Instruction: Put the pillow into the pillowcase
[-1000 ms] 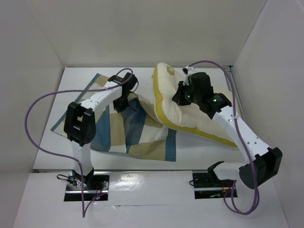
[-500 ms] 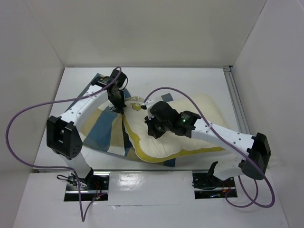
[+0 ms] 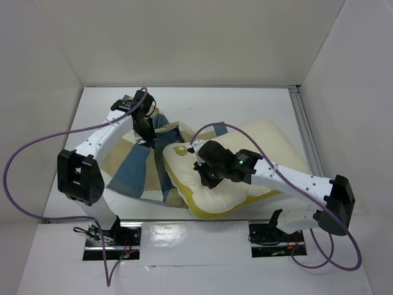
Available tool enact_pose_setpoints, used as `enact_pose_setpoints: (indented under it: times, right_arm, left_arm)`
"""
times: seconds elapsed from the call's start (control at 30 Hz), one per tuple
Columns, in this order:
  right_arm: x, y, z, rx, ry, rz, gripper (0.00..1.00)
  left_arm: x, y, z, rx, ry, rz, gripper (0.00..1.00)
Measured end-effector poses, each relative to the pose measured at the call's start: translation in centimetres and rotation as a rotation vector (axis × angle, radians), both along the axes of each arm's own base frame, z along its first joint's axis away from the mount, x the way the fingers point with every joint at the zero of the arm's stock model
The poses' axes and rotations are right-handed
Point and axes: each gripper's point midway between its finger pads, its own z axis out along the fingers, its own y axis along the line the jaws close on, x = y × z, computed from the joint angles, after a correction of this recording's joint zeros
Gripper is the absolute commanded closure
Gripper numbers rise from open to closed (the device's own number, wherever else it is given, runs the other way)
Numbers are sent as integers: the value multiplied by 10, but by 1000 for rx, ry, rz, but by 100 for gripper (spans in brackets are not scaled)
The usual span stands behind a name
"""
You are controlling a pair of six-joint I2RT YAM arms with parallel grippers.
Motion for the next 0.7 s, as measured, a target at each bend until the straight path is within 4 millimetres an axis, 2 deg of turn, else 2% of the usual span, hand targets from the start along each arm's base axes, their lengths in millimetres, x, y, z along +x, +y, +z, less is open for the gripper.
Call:
enact_pose_setpoints:
  times: [0.1, 0.27, 0.37, 0.6, 0.7]
  right_arm:
    - [-8, -2, -8, -38, 9, 22, 100]
    - [1, 1, -9, -64, -24, 2, 100]
    - [20, 14, 1, -75, -71, -30, 100]
    - [76, 61, 29, -67, -180, -106, 100]
    - [89, 72, 30, -67, -191, -131, 100]
  left_arm:
    - [0, -2, 4, -17, -12, -6, 100]
    - [-6, -8, 14, -59, -31, -33, 100]
    - [-17, -13, 15, -63, -27, -71, 100]
    - [-38, -29, 24, -111, -31, -159, 100]
    - [-40, -33, 27, -119, -42, -174, 100]
